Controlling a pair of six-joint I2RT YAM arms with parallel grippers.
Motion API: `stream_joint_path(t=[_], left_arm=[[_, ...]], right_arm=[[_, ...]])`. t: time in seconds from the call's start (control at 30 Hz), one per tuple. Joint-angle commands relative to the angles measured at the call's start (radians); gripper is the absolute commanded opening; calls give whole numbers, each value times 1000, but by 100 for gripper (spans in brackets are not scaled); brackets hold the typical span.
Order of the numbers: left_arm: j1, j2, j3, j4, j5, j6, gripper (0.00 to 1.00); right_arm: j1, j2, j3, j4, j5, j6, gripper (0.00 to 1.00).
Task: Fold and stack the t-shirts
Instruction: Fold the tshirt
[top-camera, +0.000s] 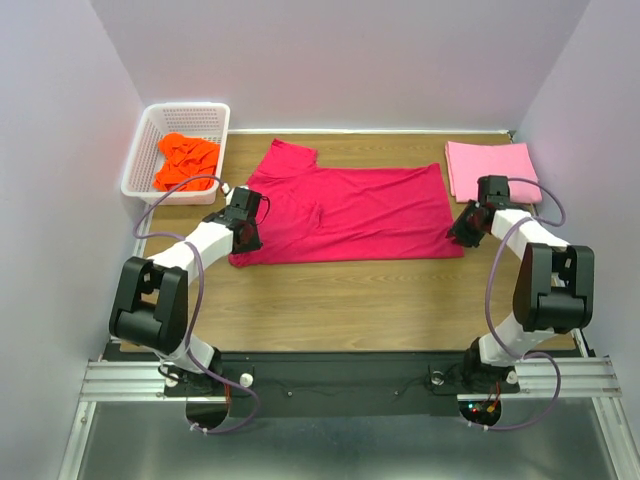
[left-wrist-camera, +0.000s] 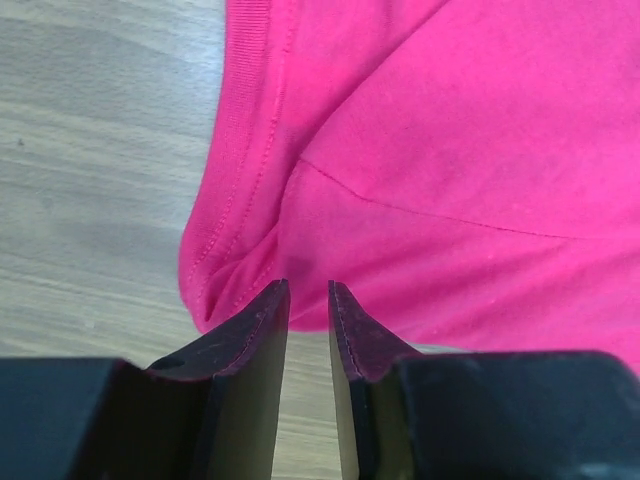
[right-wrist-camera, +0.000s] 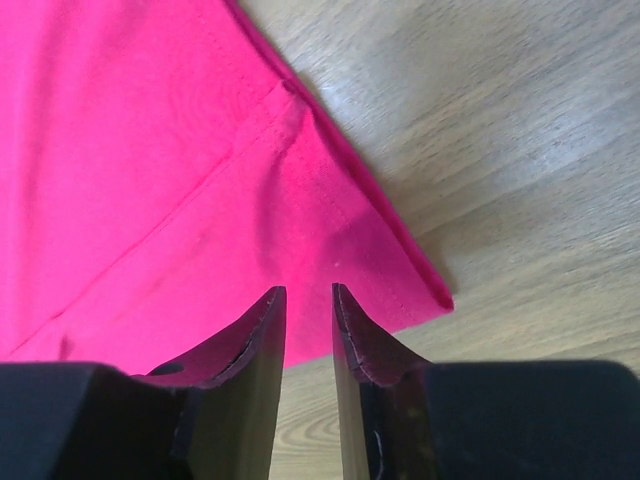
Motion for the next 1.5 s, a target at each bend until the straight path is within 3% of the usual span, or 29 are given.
stream_joint_path(t=[0.0, 0.07, 0.53, 0.7, 0.9, 0.97, 1.03, 1.13, 1.33, 1.47], left_arm=[[4, 20, -17, 33, 16, -3, 33], [10, 32, -19, 36, 15, 0, 26], [159, 165, -69, 27, -7, 4, 23], [168, 113, -72, 14, 58, -2, 25], [168, -24, -109, -59, 94, -37, 33], [170, -72, -115, -55, 131, -42, 42], [165, -112, -80, -67, 160, -51, 54], [151, -123, 6, -98, 156, -42, 64], [81, -27, 164, -112, 110, -22, 66], [13, 89, 208, -105, 99, -16, 65]], right_arm=[[-2, 12, -1, 50, -10, 14, 30], [-4, 15, -10, 53, -6, 17, 28], [-116, 52, -108, 53, 106, 32, 26], [-117, 52, -110, 51, 122, 31, 26], [-116, -23, -101, 18, 67, -12, 27], [-108, -48, -86, 4, 25, -40, 27], [-78, -74, -49, -22, 19, -60, 32], [-1, -77, 11, -45, 45, -96, 41], [181, 10, 131, -84, 125, -135, 48], [223, 79, 145, -90, 125, -130, 50]])
